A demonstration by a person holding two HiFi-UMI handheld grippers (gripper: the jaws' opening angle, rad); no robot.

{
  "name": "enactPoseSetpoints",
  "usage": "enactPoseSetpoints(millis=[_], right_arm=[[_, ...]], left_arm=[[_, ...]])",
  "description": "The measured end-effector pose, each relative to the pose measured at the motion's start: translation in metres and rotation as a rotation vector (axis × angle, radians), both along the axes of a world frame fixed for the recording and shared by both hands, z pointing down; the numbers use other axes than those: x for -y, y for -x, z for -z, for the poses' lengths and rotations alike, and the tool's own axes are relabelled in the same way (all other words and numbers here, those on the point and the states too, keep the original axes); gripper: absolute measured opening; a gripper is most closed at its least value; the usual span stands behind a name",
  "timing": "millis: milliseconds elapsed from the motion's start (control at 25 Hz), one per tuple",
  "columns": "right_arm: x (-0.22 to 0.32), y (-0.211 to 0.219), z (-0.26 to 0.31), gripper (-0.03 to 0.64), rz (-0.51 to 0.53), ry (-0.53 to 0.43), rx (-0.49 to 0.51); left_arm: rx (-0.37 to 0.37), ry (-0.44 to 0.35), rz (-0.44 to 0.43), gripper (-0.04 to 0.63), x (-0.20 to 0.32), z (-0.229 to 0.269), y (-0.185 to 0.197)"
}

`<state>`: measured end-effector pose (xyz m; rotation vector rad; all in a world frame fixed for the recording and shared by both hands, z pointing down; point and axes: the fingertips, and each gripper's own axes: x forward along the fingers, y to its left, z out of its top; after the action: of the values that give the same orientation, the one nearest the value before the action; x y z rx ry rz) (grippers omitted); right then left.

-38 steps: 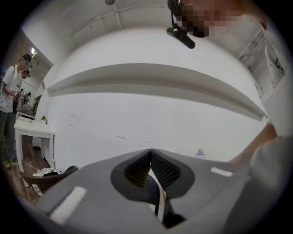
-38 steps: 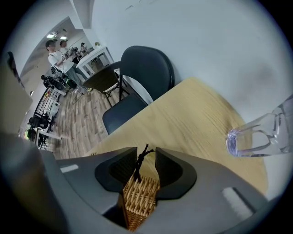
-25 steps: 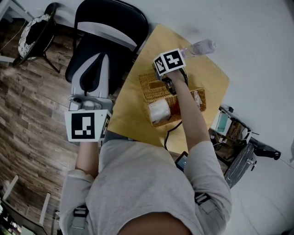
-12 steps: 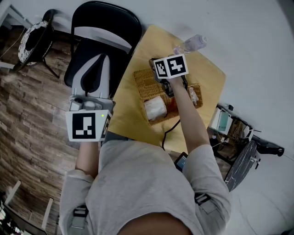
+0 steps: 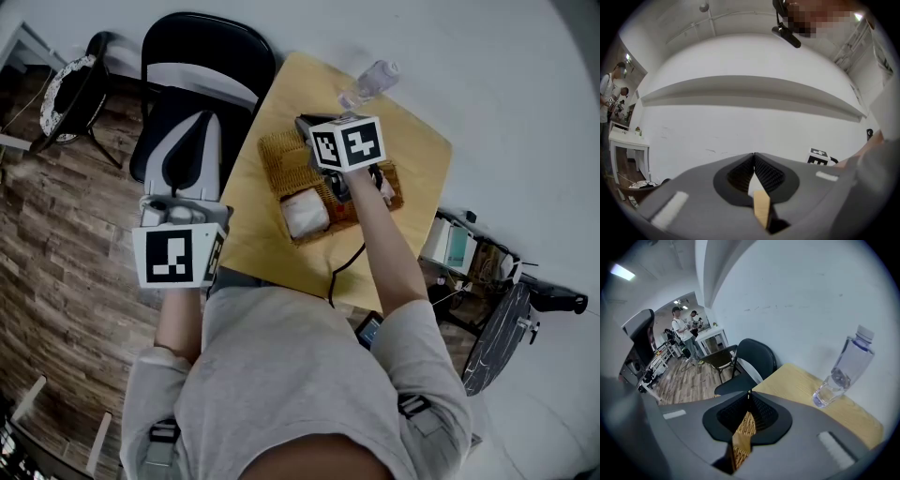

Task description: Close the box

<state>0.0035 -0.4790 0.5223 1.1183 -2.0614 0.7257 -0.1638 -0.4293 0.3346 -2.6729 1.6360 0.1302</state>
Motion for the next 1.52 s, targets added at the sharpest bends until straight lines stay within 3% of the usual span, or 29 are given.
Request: enactPoseSetpoints(millis=[840, 1520], right_arm=[[-0.066, -0.017, 0.080, 0.023, 0.039, -0.195, 0.081], [-0.131, -0.034, 0.097, 0.023, 0.070, -0.244, 0.114]], left_arm=[[0.018, -0.074, 0.039, 0.058, -0.087, 0.038, -0.036], [0.027, -0.107, 0.082, 0.058, -0.156, 0.049, -0.056]])
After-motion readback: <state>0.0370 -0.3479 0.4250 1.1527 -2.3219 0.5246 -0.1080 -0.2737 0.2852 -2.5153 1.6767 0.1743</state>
